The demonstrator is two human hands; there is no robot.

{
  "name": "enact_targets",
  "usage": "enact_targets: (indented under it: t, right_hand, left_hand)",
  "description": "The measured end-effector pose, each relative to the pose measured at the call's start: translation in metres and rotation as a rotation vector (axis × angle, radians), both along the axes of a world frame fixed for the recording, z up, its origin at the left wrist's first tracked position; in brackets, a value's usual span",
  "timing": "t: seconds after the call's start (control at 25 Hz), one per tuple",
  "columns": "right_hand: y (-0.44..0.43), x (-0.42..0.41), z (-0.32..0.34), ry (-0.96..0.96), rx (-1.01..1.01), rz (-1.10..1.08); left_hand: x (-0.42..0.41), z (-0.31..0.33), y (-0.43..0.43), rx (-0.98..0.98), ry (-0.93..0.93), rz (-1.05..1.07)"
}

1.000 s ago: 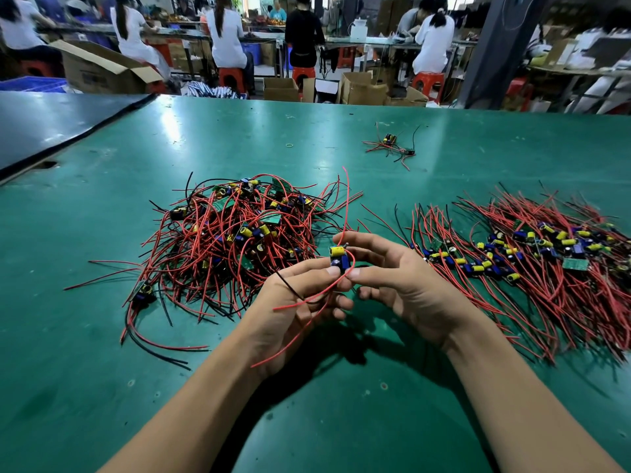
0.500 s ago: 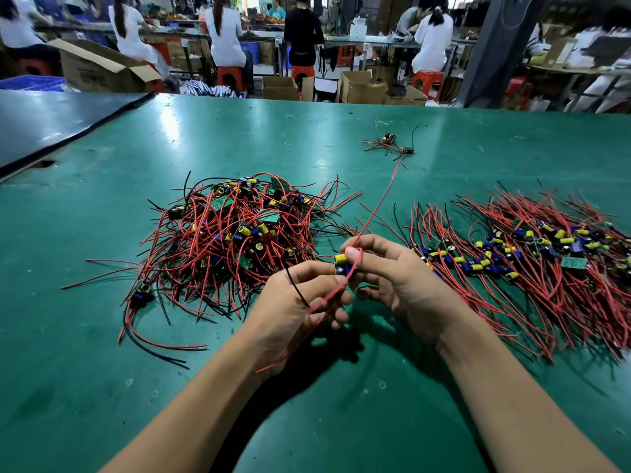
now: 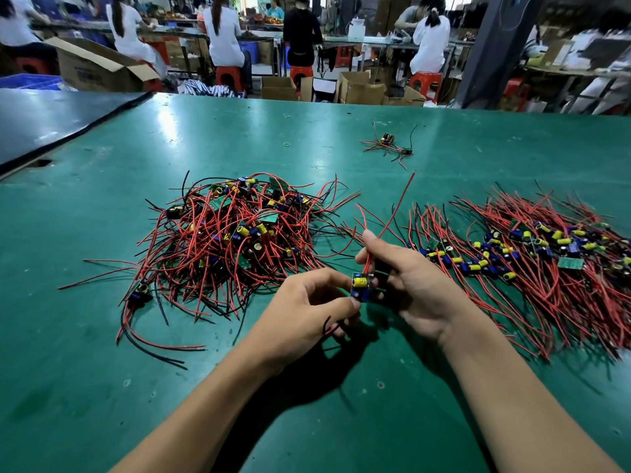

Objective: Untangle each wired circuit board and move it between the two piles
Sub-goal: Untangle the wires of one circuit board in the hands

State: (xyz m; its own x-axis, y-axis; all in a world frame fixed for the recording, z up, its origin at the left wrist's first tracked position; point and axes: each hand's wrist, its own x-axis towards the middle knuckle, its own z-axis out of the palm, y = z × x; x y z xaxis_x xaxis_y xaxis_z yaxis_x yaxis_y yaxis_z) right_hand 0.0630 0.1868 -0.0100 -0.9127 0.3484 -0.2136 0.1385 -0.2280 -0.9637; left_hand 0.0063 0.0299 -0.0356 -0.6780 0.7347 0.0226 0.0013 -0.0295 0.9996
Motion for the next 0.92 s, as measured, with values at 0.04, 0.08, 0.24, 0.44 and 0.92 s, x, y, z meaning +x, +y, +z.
enact_targets:
  t: [0.04,0.08,0.24,0.44,0.92]
  right_hand:
    - [0.0,0.0,0.0,0.002,-0.021,0.004]
    - [0.0,0.0,0.0,0.018,-0.043,0.005]
    - [-0.005,-0.002,-0.003,0.085,-0.03,0.034]
    - [-0.009,-0.006,-0.012,0.039,-0.015,0.013]
    - [-0.005,-0.007,-0.003,0.066,-0.279,-0.018]
  left_hand:
    - [0.0,0.0,0.001,0.002,-0.002,-0.003]
    - [0.0,0.0,0.001,0.02,-0.034,-0.014]
    - [0.002,0.004,0.009,0.146,-0.253,-0.067]
    - [0.003,0.001,0.014,0.093,-0.242,0.062]
    - [0.007,0.003,0.01,0.055,-0.236,-0.031]
